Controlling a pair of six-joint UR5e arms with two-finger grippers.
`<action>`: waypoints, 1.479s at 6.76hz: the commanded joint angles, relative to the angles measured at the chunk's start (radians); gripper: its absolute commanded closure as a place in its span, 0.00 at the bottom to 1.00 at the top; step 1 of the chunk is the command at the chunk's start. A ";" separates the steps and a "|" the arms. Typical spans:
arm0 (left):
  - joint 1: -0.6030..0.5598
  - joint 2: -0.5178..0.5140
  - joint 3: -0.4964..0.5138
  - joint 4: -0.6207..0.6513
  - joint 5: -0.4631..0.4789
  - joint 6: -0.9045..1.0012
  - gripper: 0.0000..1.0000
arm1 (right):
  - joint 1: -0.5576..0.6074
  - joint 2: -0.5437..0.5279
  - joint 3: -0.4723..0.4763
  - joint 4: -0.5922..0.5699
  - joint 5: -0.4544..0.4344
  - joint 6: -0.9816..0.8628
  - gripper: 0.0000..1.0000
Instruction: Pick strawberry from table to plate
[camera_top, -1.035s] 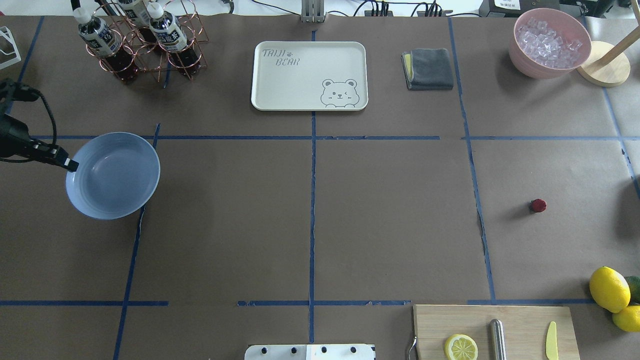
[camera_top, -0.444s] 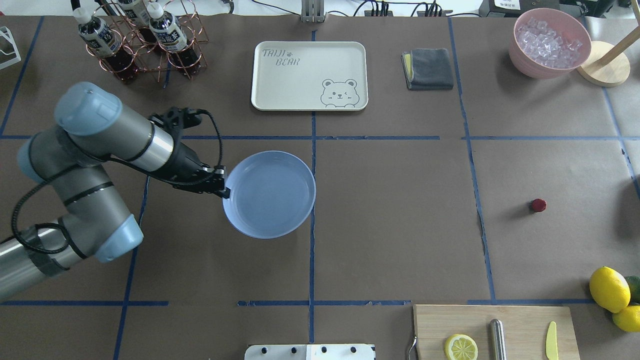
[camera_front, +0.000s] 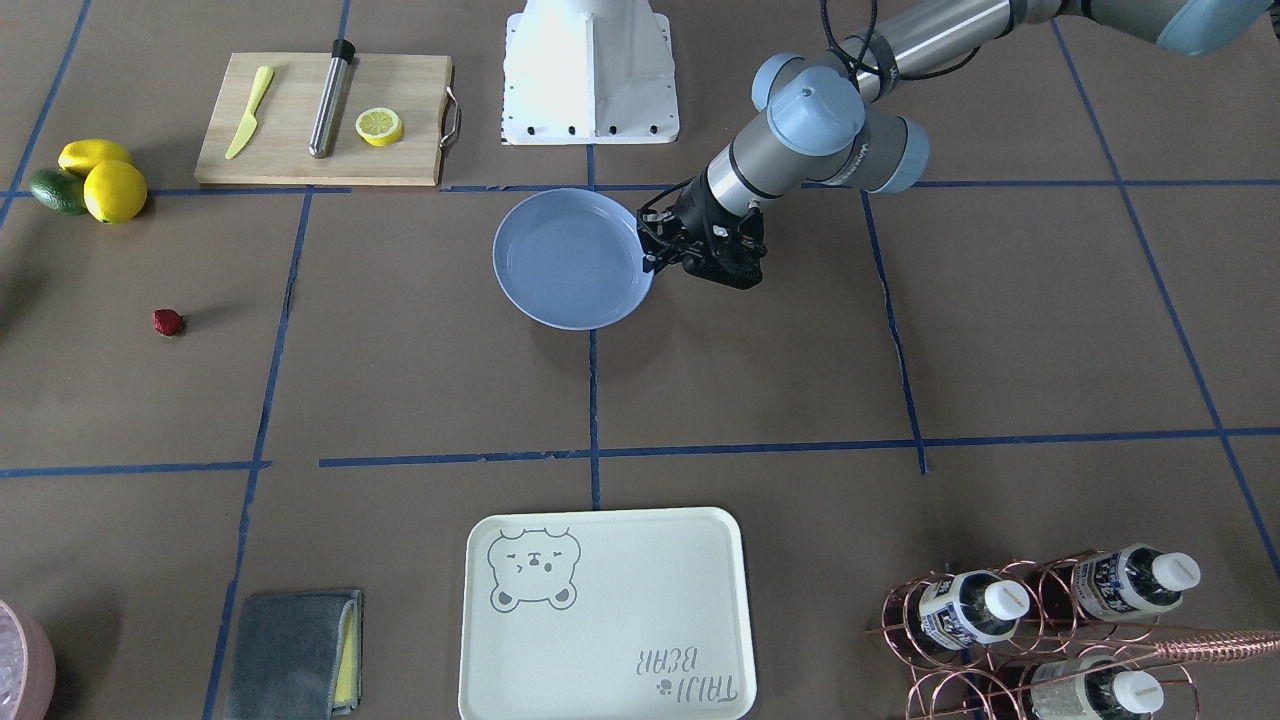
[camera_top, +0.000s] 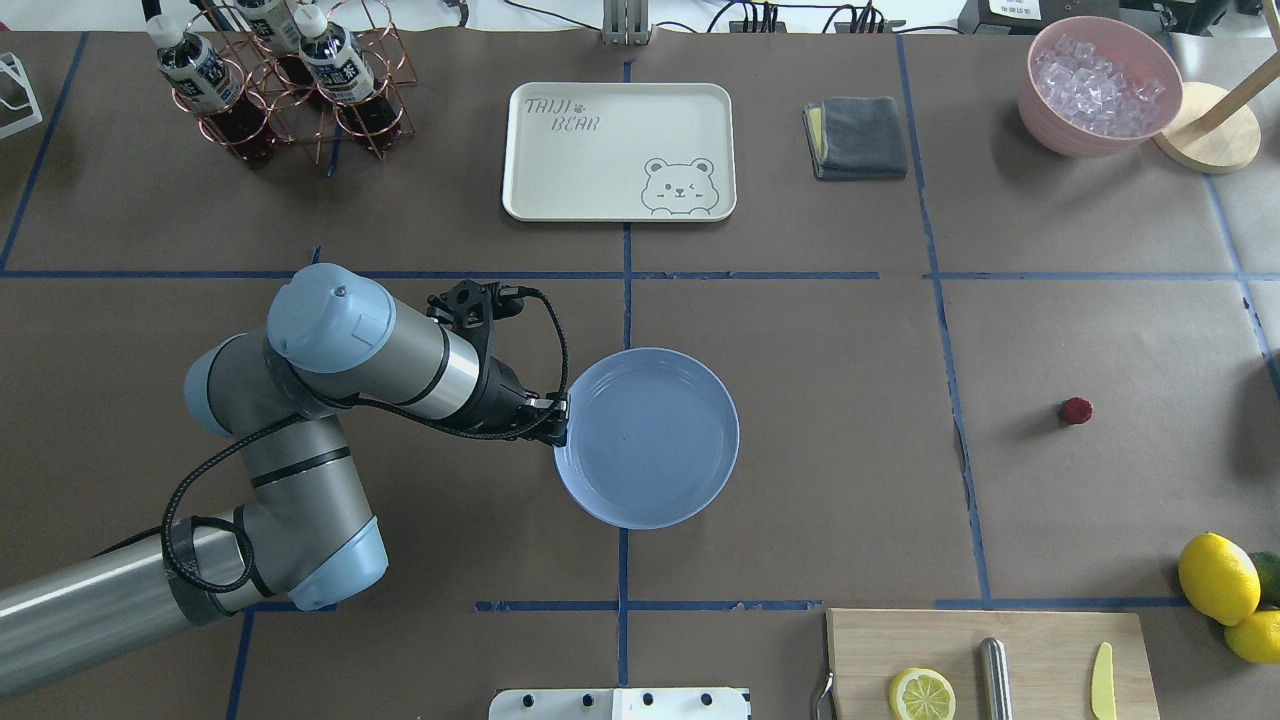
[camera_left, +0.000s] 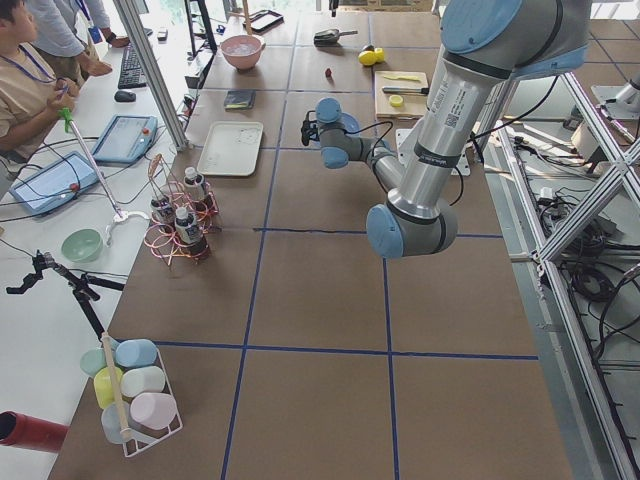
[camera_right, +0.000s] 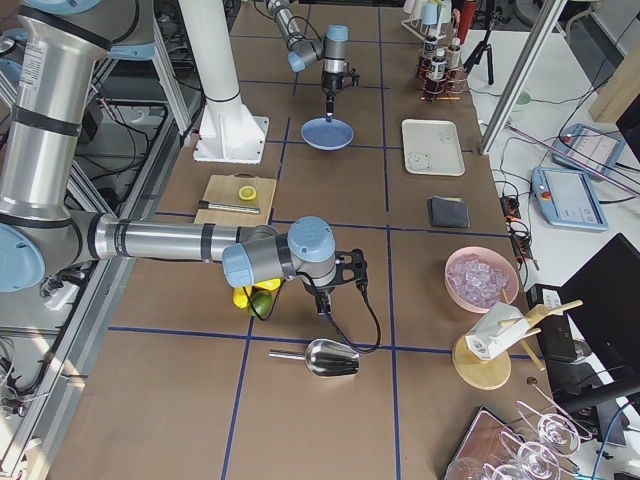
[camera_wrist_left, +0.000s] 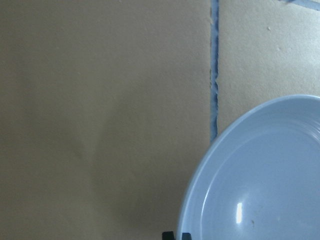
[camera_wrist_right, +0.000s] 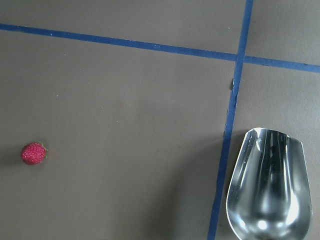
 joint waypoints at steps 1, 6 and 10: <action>0.013 -0.007 0.054 -0.005 0.053 0.009 1.00 | 0.000 0.000 0.001 0.000 0.011 0.000 0.00; 0.010 0.002 0.043 -0.126 0.050 0.002 0.41 | 0.000 -0.003 -0.008 0.120 0.031 0.014 0.00; 0.008 0.004 -0.001 -0.133 0.015 -0.146 0.08 | -0.308 0.012 0.000 0.424 -0.007 0.551 0.00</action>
